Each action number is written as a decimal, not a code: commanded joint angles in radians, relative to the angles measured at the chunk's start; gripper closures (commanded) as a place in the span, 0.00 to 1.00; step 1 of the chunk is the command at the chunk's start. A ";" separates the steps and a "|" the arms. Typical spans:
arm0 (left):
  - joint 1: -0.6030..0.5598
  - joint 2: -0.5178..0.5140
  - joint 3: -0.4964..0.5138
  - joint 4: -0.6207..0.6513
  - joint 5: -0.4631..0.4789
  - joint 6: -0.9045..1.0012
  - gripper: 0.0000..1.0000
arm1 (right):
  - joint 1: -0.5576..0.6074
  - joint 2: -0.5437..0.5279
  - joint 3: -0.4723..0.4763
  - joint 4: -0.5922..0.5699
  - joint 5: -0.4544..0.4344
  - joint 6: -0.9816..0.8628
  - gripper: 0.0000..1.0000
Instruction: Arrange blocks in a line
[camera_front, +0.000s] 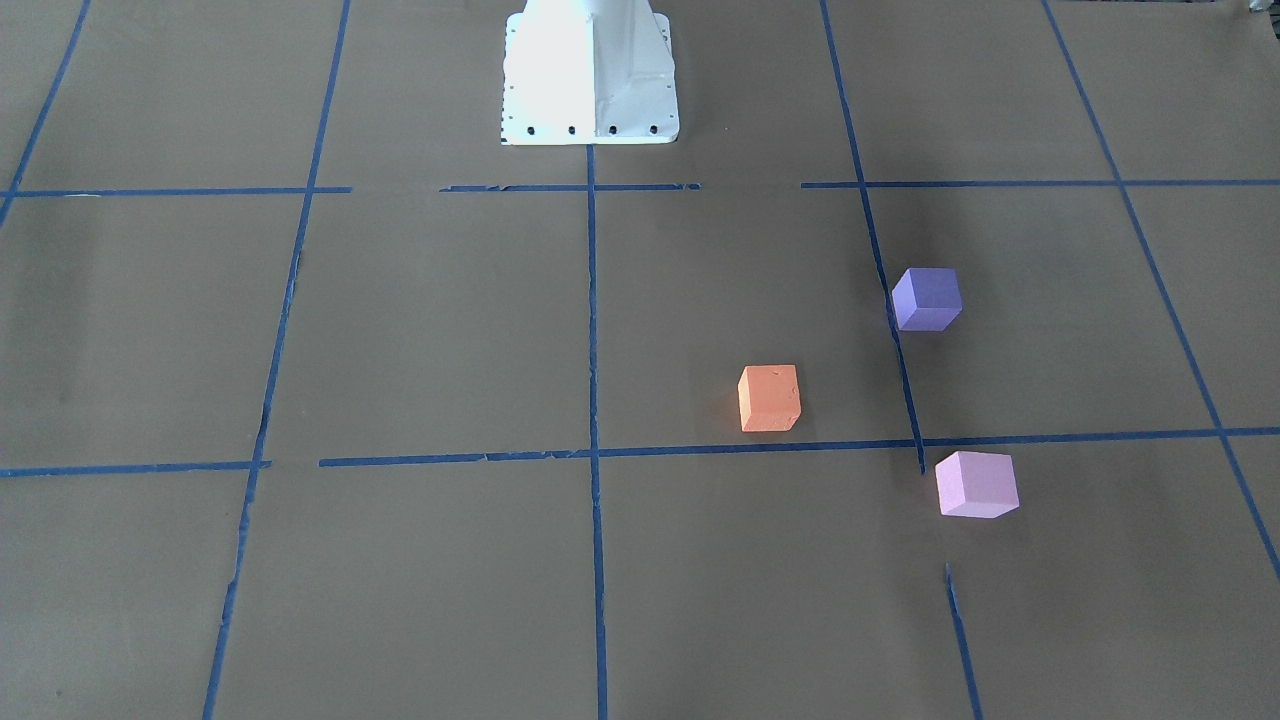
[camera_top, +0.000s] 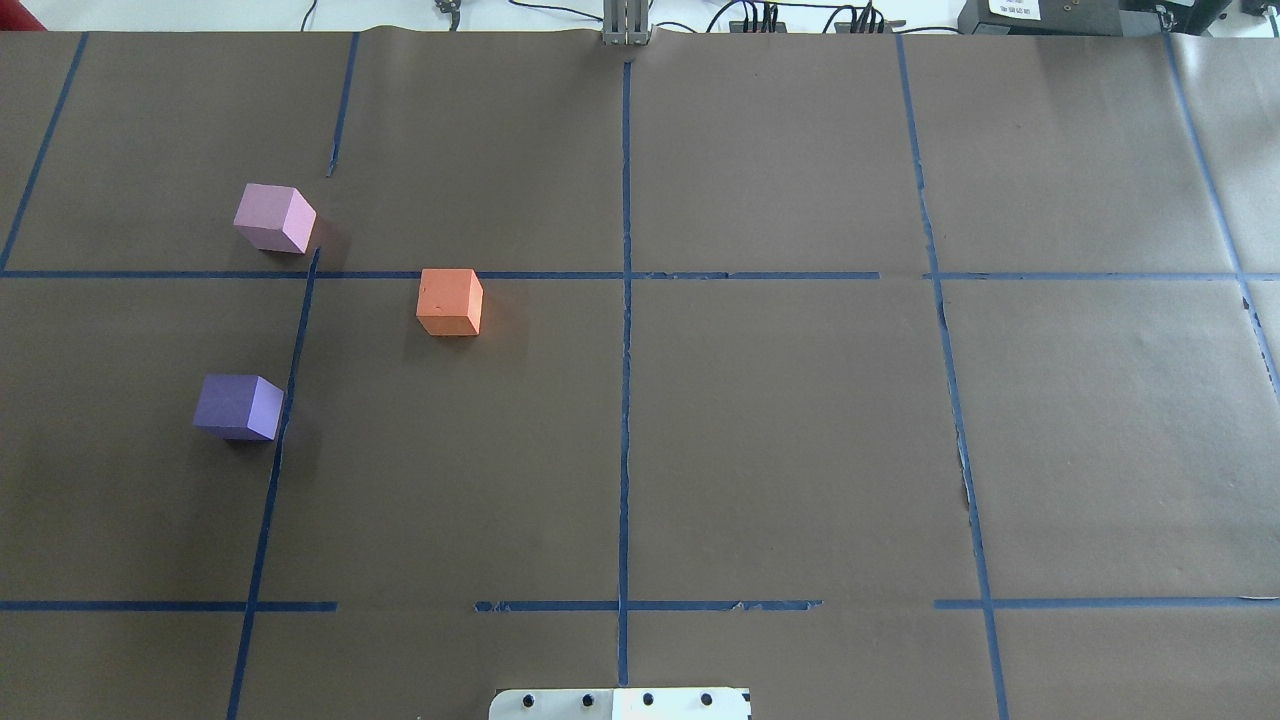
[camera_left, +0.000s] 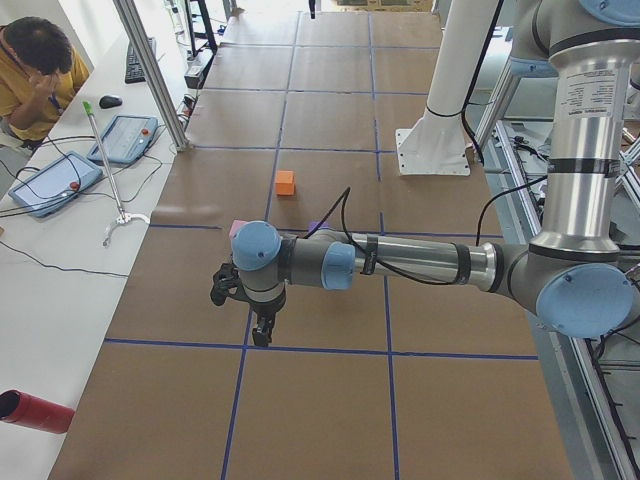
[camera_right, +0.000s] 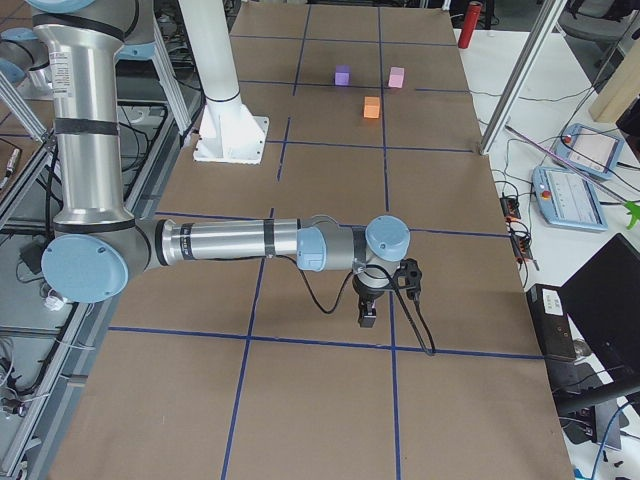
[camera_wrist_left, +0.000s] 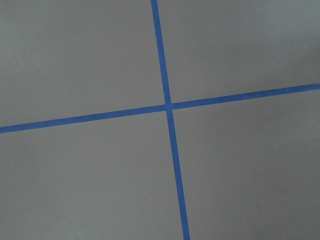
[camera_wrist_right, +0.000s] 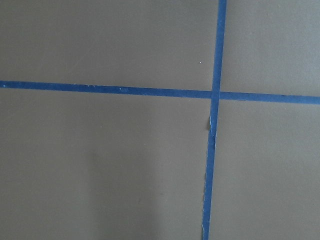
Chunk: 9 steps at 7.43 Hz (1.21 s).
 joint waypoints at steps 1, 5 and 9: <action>0.000 -0.015 0.001 0.002 0.003 0.000 0.00 | 0.000 0.000 -0.001 0.000 0.000 0.000 0.00; 0.030 -0.022 0.007 -0.117 -0.005 -0.005 0.00 | 0.000 0.000 -0.001 0.000 0.000 0.000 0.00; 0.294 -0.223 -0.025 -0.198 0.000 -0.414 0.00 | 0.000 0.000 -0.001 0.000 0.000 0.000 0.00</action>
